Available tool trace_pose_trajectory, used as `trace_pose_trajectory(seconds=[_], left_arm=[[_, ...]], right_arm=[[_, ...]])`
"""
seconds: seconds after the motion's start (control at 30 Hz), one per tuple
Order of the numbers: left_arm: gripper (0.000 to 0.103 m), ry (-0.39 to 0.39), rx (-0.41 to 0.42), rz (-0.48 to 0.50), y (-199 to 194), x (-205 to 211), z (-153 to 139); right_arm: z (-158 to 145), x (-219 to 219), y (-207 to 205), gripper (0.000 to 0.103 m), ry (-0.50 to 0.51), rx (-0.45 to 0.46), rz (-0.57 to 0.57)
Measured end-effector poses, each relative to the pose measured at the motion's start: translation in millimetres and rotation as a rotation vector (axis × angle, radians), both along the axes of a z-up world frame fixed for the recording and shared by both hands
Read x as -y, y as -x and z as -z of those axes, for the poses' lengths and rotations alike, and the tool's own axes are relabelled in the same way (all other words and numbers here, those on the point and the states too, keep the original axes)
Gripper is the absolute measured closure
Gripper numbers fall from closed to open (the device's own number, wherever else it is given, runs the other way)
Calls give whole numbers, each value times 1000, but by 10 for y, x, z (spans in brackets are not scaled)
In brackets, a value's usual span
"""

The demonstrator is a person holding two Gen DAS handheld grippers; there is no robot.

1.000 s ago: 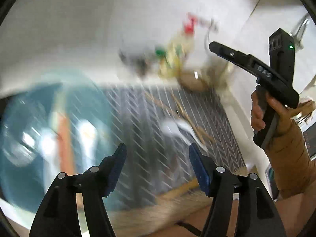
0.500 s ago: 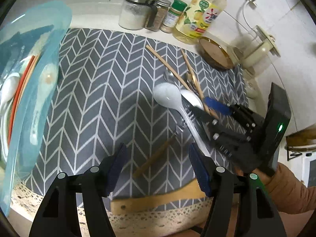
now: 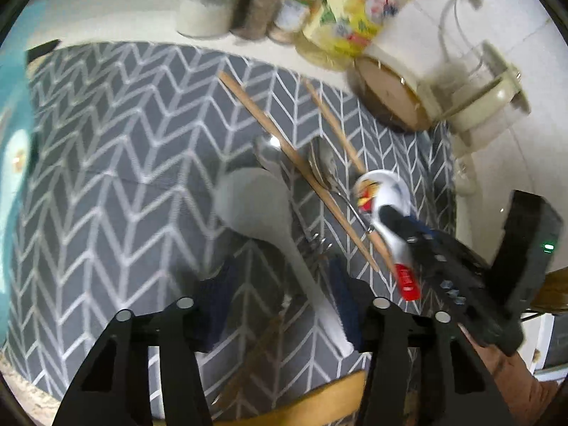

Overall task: Organize utensils
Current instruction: 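Grasp a white ladle with the left tool while the right grasps a printed spoon, then carry ladle and printed spoon into the blue basket and open both tools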

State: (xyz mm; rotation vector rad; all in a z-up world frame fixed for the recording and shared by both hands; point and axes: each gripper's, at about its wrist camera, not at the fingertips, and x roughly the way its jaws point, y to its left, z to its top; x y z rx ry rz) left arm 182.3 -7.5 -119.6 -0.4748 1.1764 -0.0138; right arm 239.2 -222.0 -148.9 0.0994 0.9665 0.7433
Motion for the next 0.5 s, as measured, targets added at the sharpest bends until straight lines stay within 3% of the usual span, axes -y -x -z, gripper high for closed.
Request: trace_pose_trajectory(seconds=[0.17, 0.23, 0.27, 0.43, 0.5], left_arm=[[58, -130, -10, 4, -160, 221, 106], [81, -178, -14, 15, -192, 273, 113], [84, -179, -15, 13, -207, 268, 112], [94, -46, -26, -31, -207, 104, 83], [94, 63, 0, -37, -128, 23, -4]], right_arm=[[-35, 162, -1, 95, -22, 3, 27], [-61, 188, 4, 95, -31, 6, 29], [-64, 186, -1, 95, -34, 8, 30], [-78, 145, 6, 95, -49, 12, 22], [-71, 156, 15, 95, -73, -7, 26]])
